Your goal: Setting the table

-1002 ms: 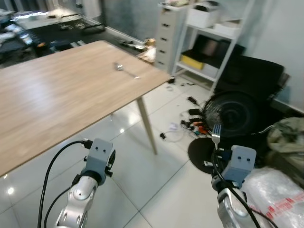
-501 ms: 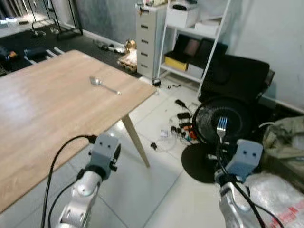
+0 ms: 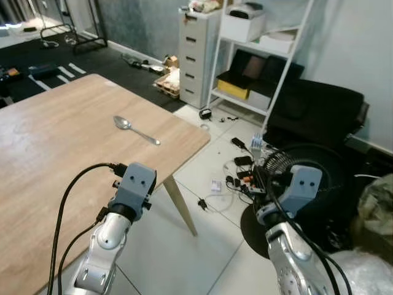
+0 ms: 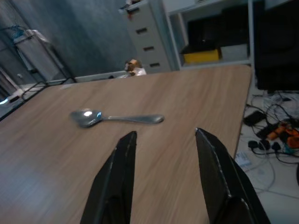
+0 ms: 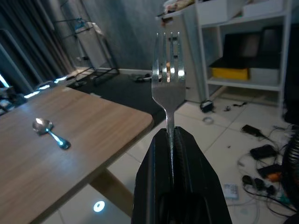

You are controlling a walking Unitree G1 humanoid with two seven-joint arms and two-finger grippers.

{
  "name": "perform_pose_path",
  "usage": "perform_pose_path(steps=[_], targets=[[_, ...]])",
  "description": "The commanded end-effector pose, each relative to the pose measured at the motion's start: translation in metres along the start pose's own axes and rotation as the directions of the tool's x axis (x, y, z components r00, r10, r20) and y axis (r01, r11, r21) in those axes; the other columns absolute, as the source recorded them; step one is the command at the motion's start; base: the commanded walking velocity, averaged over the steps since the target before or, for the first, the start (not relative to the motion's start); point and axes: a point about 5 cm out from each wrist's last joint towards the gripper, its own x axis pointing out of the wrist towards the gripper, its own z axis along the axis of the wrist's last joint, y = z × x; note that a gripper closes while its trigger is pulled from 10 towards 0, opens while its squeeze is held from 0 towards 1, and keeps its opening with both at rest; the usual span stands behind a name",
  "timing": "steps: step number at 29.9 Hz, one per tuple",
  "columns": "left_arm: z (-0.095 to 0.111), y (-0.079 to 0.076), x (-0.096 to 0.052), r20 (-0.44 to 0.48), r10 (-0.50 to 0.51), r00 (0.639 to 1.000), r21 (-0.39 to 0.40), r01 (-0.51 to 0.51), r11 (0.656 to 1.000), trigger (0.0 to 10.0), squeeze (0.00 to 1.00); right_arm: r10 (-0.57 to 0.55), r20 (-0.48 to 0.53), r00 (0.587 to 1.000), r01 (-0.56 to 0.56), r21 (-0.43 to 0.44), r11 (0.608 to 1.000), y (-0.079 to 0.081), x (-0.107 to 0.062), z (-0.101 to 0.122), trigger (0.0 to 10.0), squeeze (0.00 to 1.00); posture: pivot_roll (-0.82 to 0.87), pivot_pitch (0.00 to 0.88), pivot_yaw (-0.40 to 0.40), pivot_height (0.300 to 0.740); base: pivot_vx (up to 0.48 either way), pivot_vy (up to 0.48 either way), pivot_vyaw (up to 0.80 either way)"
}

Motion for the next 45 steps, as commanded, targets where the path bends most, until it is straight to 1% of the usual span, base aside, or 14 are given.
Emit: perform_pose_path(steps=[1, 3, 5, 10, 17, 23, 26, 28, 33, 36, 39, 41, 42, 45], targets=[[-0.001, 0.002, -0.006, -0.007, 0.024, 1.000, 0.017, -0.024, 1.000, 10.0, 0.00, 0.035, -0.005, 0.999, -0.035, 0.034, 0.999, 0.006, 0.000, 0.001, 10.0, 0.00, 0.10, 0.126, 0.069, 0.740, 0.450, 0.000, 0.00], [-0.001, 0.004, -0.009, -0.011, 0.058, 0.998, 0.018, -0.058, 0.998, 10.0, 0.00, 0.073, -0.013, 0.997, -0.072, 0.060, 0.996, 0.012, 0.000, 0.000, 10.0, 0.00, 0.10, 0.127, 0.068, 0.740, 0.454, 0.000, 0.00], [-0.003, 0.009, -0.017, -0.043, 0.142, 0.989, 0.010, -0.142, 0.990, 10.0, 0.00, 0.174, -0.036, 0.984, -0.169, 0.107, 0.980, 0.025, -0.002, -0.001, 10.0, 0.00, 0.11, 0.127, 0.064, 0.740, 0.450, 0.000, 0.00], [-0.011, 0.013, -0.026, -0.100, 0.206, 0.973, 0.004, -0.207, 0.978, 10.0, 0.00, 0.284, -0.067, 0.957, -0.276, 0.110, 0.955, 0.038, -0.006, -0.005, 10.0, 0.00, 0.11, 0.127, 0.048, 0.740, 0.447, 0.000, 0.00], [-0.014, 0.019, -0.031, -0.136, 0.276, 0.952, 0.009, -0.277, 0.961, 10.0, 0.00, 0.296, -0.080, 0.952, -0.286, 0.108, 0.952, 0.040, -0.004, -0.006, 10.0, 0.00, 0.12, 0.122, 0.041, 0.740, 0.397, 0.000, 0.00], [-0.013, 0.014, -0.034, -0.149, 0.265, 0.953, 0.003, -0.267, 0.964, 10.0, 0.00, 0.294, -0.105, 0.950, -0.285, 0.095, 0.954, 0.037, -0.004, -0.009, 10.0, 0.00, 0.12, 0.119, 0.042, 0.740, 0.000, 0.000, 0.00], [-0.003, 0.008, -0.033, -0.103, 0.150, 0.983, -0.047, -0.156, 0.987, 10.0, 0.00, 0.289, -0.147, 0.946, -0.284, 0.055, 0.957, 0.035, -0.007, -0.015, 10.0, 0.00, 0.13, 0.112, 0.046, 0.740, 0.000, 0.000, 0.00], [-0.002, 0.007, -0.033, -0.099, 0.138, 0.986, -0.051, -0.143, 0.988, 10.0, 0.00, 0.288, -0.151, 0.946, -0.283, 0.051, 0.958, 0.035, -0.007, -0.015, 10.0, 0.00, 0.13, 0.112, 0.046, 0.740, 0.000, 0.000, 0.00], [0.010, 0.015, -0.032, -0.055, 0.003, 0.998, -0.073, -0.007, 0.997, 10.0, 0.00, 0.261, -0.189, 0.947, -0.266, -0.001, 0.964, 0.036, -0.003, -0.021, 10.0, 0.00, 0.13, 0.112, 0.046, 0.740, 0.000, 0.000, 0.00], [0.018, 0.026, -0.029, -0.043, -0.105, 0.993, -0.075, 0.102, 0.992, 10.0, 0.00, 0.255, -0.192, 0.948, -0.261, -0.006, 0.965, 0.040, 0.003, -0.025, 10.0, 0.00, 0.16, 0.109, 0.054, 0.740, 0.000, 0.000, 0.00], [0.019, 0.029, -0.028, -0.042, -0.127, 0.991, -0.078, 0.123, 0.989, 10.0, 0.00, 0.253, -0.195, 0.948, -0.260, -0.007, 0.966, 0.041, 0.004, -0.027, 10.0, 0.00, 0.16, 0.109, 0.054, 0.740, 0.000, 0.000, 0.00], [0.020, 0.041, -0.025, -0.052, -0.235, 0.971, -0.071, 0.231, 0.970, 10.0, 0.00, 0.225, -0.218, 0.950, -0.237, -0.032, 0.971, 0.043, 0.013, -0.034, 10.0, 0.00, 0.18, 0.116, 0.058, 0.740, 0.000, 0.000, 0.00], [0.020, 0.041, -0.025, -0.052, -0.235, 0.971, -0.071, 0.231, 0.970, 10.0, 0.00, 0.225, -0.218, 0.950, -0.237, -0.032, 0.971, 0.043, 0.013, -0.034, 10.0, 0.00, 0.18, 0.116, 0.058, 0.740, 0.000, 0.000, 0.00], [0.017, 0.056, -0.023, -0.087, -0.300, 0.950, -0.020, 0.299, 0.954, 10.0, 0.00, 0.200, -0.228, 0.953, -0.218, -0.059, 0.974, 0.044, 0.023, -0.038, 10.0, 0.00, 0.19, 0.125, 0.060, 0.740, 0.000, 0.000, 0.00]])
